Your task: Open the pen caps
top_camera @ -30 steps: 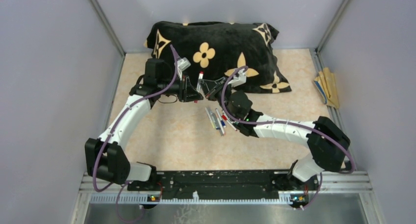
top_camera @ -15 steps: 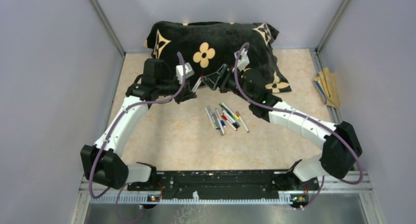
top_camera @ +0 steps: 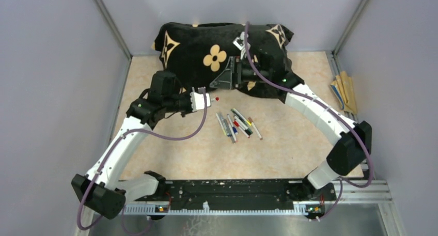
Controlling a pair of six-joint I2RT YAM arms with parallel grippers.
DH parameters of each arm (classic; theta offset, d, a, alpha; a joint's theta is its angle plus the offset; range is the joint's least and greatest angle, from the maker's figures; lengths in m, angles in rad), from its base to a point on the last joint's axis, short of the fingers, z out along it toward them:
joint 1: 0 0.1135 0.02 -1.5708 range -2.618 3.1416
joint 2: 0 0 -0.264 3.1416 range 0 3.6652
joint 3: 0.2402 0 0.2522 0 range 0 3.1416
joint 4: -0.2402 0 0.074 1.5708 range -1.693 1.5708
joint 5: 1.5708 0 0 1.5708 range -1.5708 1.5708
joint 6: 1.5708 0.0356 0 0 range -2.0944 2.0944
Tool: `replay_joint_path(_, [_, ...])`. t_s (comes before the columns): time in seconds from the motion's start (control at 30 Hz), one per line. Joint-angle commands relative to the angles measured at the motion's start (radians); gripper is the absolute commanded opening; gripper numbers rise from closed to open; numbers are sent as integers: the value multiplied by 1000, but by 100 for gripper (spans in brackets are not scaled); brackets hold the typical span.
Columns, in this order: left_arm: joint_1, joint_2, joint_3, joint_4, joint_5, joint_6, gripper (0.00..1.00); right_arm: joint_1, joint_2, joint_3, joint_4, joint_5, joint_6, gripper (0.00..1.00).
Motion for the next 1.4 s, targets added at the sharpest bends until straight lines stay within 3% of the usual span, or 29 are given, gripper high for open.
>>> replay_joint_path(0.0, [-51, -43, -28, 28, -77, 196, 6, 48, 62, 46, -104, -166, -49, 71])
replay_joint_path(0.2, [-96, -42, -36, 38, -140, 281, 5, 85, 89, 59, -176, -184, -82, 68])
replay_joint_path(0.4, [-115, -62, -73, 68, -184, 340, 4, 96, 81, 46, -211, -206, -99, 57])
replay_joint_path(0.5, [-124, -79, -92, 86, -194, 372, 4, 97, 82, 30, -219, -209, -101, 46])
replay_joint_path(0.8, [-146, -79, -87, 114, -208, 390, 4, 119, 109, 34, -228, -223, -100, 37])
replay_joint_path(0.87, [-152, -79, -86, 114, -211, 391, 3, 120, 118, 41, -244, -223, -109, 32])
replay_joint_path(0.93, [-154, -79, -86, 114, -216, 394, 4, 121, 123, 41, -261, -217, -117, 21])
replay_joint_path(0.97, [-154, -81, -87, 114, -219, 393, 6, 121, 124, 41, -273, -210, -125, 11])
replay_joint_path(1.0, [-154, -85, -87, 114, -220, 388, 16, 121, 123, 41, -284, -201, -136, 3])
replay_joint_path(1.07, [-155, -97, -94, 117, -229, 342, 52, 120, 120, 38, -307, -180, -165, 0])
replay_joint_path(1.1, [-154, -103, -98, 116, -231, 327, 59, 118, 114, 34, -318, -169, -187, 0])
replay_joint_path(1.2, [-154, -116, -87, 34, -194, 309, 68, 108, 86, -8, -309, -168, -239, 0])
replay_joint_path(1.37, [-154, -112, -69, -91, -108, 329, 68, 107, 77, -71, -315, -167, -311, 0])
